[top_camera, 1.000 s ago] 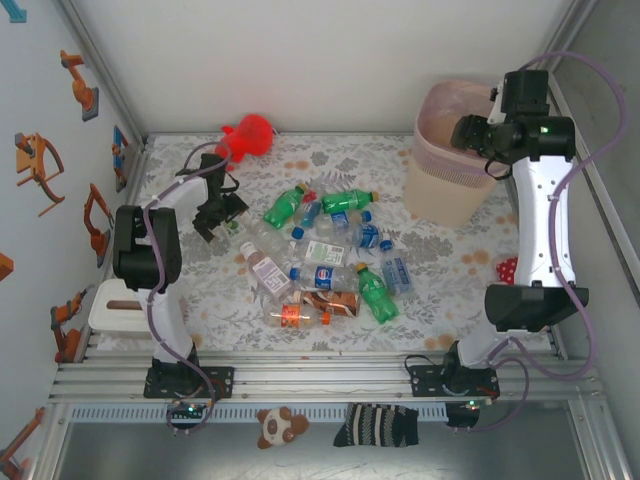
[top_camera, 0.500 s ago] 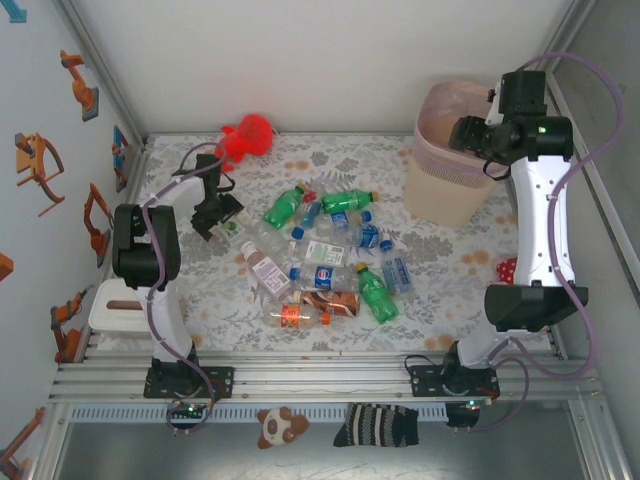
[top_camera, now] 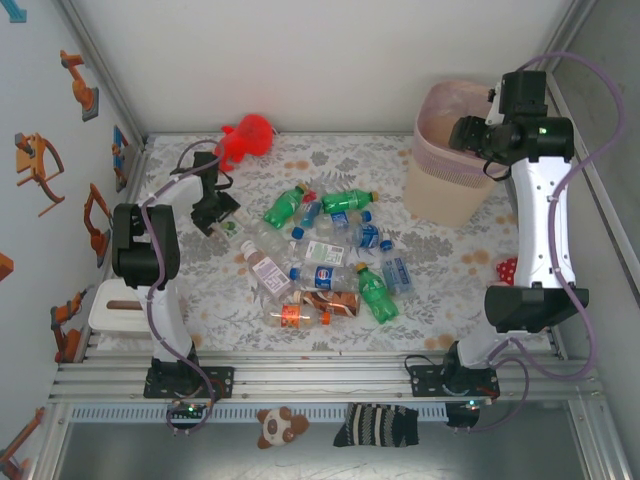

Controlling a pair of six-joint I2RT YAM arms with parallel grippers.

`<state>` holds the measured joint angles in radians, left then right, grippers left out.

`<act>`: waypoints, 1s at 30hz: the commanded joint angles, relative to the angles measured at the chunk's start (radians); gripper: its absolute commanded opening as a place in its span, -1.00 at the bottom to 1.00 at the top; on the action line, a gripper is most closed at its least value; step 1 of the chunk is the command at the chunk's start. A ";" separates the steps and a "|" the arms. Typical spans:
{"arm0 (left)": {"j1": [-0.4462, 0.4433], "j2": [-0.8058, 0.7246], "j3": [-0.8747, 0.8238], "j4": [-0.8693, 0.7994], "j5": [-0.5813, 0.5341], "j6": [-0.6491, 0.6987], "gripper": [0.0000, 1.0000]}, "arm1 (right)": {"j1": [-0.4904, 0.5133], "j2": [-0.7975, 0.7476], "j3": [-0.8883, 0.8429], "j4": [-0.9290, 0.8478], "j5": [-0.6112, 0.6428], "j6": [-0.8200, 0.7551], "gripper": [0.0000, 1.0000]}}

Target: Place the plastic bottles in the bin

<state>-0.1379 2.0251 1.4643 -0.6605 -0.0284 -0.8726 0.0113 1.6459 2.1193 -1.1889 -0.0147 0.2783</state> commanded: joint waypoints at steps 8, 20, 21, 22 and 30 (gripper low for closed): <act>0.024 -0.135 -0.060 0.003 -0.027 0.042 0.38 | 0.021 -0.056 0.003 0.011 -0.015 0.015 0.44; 0.024 -0.588 -0.278 0.235 0.127 0.211 0.21 | 0.039 -0.234 -0.235 0.303 -0.319 0.035 0.42; 0.024 -0.631 -0.294 0.264 0.157 0.219 0.20 | 0.042 -0.260 -0.271 0.351 -0.361 0.035 0.42; 0.023 -0.672 -0.307 0.297 0.185 0.226 0.20 | 0.046 -0.286 -0.308 0.403 -0.403 0.033 0.41; 0.005 -0.891 -0.379 0.625 0.589 0.275 0.21 | 0.130 -0.411 -0.487 0.687 -0.651 0.030 0.45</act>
<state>-0.1204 1.1751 1.0958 -0.2234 0.3393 -0.6468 0.1135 1.2598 1.6547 -0.6662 -0.5201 0.3004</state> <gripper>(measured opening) 0.650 0.724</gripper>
